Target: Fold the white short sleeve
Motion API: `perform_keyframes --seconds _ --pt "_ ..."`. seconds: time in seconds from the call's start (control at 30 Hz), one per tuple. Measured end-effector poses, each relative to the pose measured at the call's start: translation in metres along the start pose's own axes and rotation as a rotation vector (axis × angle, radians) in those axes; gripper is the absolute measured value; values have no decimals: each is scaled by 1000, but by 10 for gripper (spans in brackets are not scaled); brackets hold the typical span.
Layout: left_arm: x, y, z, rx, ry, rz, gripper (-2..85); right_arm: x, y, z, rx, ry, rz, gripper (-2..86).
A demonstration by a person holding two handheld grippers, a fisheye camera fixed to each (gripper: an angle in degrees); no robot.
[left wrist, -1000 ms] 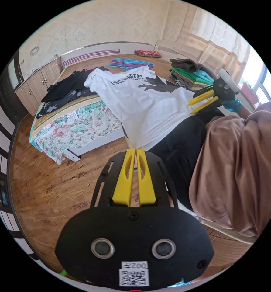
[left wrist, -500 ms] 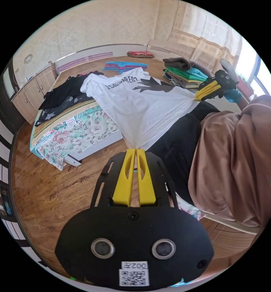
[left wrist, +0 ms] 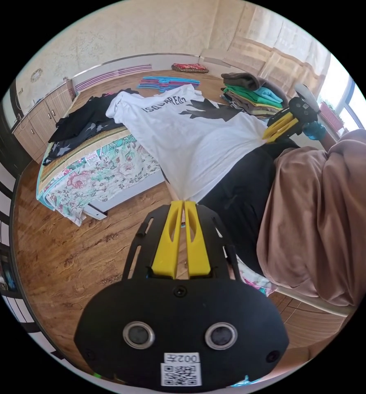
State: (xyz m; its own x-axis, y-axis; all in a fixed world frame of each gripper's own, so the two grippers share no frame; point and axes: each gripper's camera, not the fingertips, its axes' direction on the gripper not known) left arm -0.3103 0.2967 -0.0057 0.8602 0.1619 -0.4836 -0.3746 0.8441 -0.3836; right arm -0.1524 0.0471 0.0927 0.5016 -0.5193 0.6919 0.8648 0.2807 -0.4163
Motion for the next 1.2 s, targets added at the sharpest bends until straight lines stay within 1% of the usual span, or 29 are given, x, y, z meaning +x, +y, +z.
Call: perform_keyframes --seconds 0.1,0.17,0.27,0.5,0.57,0.7,0.9,1.03,1.2 --pt "0 0 2 -6 4 0 -10 18 30 -8 56 39 122 61" --pt "-1 1 4 -4 10 -6 -10 35 64 -16 108 68 251 64" --pt "-3 1 5 -1 16 -16 -10 46 109 -18 143 112 387 64" --pt "-3 -2 11 -27 15 -5 -10 31 178 17 146 132 530 72" --pt "-4 -4 14 -38 18 -3 -10 25 195 32 175 119 590 73" --pt "-5 -5 17 -49 24 -5 -10 15 213 54 229 83 656 72" --pt "-9 -4 20 -49 37 -22 -10 3 233 89 243 152 780 61" --pt "-9 -4 23 -59 41 -23 -10 -4 246 112 314 139 868 58" --pt "-7 -5 26 -80 37 -17 -10 -16 254 131 369 202 988 33"
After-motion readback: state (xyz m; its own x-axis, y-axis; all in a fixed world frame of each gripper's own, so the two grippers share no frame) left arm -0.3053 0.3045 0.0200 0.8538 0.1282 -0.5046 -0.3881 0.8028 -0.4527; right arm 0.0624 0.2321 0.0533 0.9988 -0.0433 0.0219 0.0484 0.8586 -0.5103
